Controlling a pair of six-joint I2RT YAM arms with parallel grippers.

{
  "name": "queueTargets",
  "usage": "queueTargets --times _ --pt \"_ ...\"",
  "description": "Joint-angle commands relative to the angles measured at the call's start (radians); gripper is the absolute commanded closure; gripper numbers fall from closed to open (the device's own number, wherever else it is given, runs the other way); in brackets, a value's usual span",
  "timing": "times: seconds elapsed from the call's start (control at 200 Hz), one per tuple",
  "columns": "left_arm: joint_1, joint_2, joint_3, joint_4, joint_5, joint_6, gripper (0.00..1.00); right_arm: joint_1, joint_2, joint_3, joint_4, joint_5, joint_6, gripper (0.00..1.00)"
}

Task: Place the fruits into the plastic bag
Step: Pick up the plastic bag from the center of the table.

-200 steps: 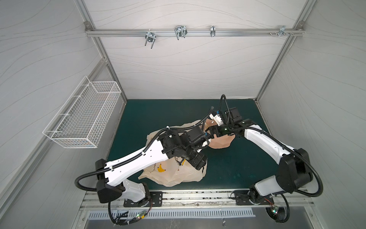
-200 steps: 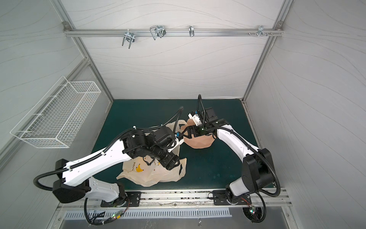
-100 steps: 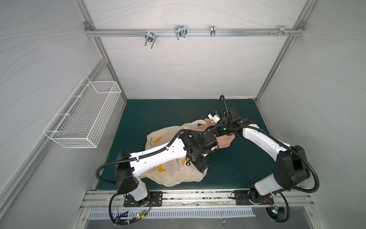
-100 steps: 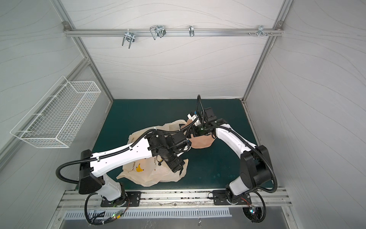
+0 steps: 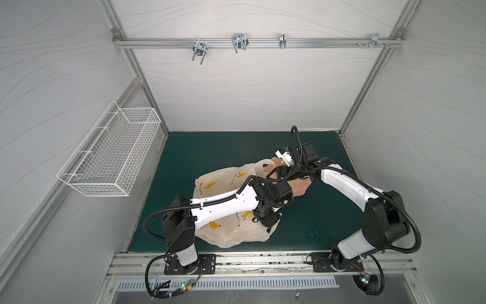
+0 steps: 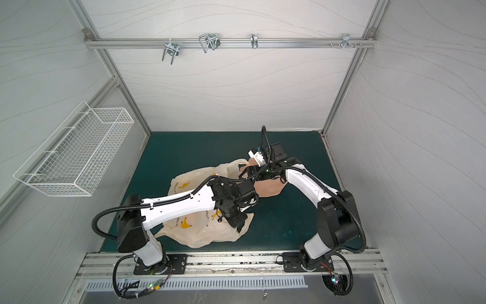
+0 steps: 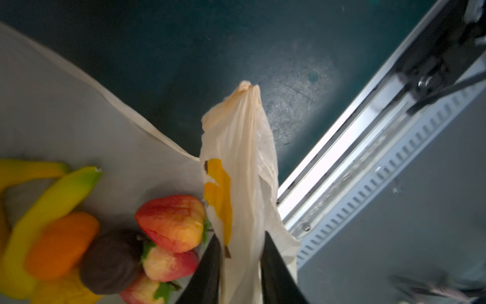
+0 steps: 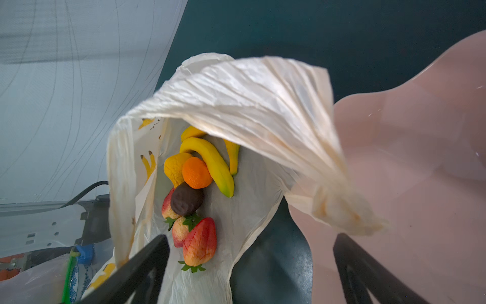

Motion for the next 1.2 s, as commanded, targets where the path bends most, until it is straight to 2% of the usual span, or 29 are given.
queueTargets --times 0.0,0.14,0.365,0.51,0.685,0.72,0.86,1.035,1.196 --pt "-0.005 -0.042 -0.020 0.009 0.035 0.004 0.87 -0.004 0.023 0.017 0.021 -0.035 0.004 0.01" --pt "-0.005 -0.092 -0.042 0.011 0.039 -0.014 1.00 0.003 0.031 0.022 0.031 -0.046 0.012 0.04" --pt "-0.004 -0.189 -0.032 0.013 0.037 -0.056 1.00 0.028 0.045 0.042 0.031 -0.033 0.014 0.09" --pt "-0.004 -0.219 -0.028 -0.002 0.038 -0.064 1.00 0.031 0.071 0.072 0.025 -0.007 0.016 0.20" --pt "-0.004 -0.244 -0.031 -0.034 0.000 -0.067 1.00 0.033 0.077 0.120 -0.006 0.035 0.015 0.46" --pt "-0.004 -0.256 -0.030 -0.040 -0.012 -0.068 1.00 0.034 0.071 0.126 -0.011 0.064 0.011 0.49" --pt "0.009 -0.302 -0.042 -0.037 -0.024 -0.074 1.00 0.031 0.040 0.136 -0.024 0.112 -0.010 0.49" --pt "0.013 -0.325 -0.065 -0.039 -0.022 -0.082 1.00 0.045 -0.006 0.162 -0.089 0.219 -0.078 0.32" --pt "0.014 -0.341 -0.084 -0.023 -0.017 -0.089 1.00 0.047 -0.017 0.192 -0.160 0.310 -0.140 0.29"
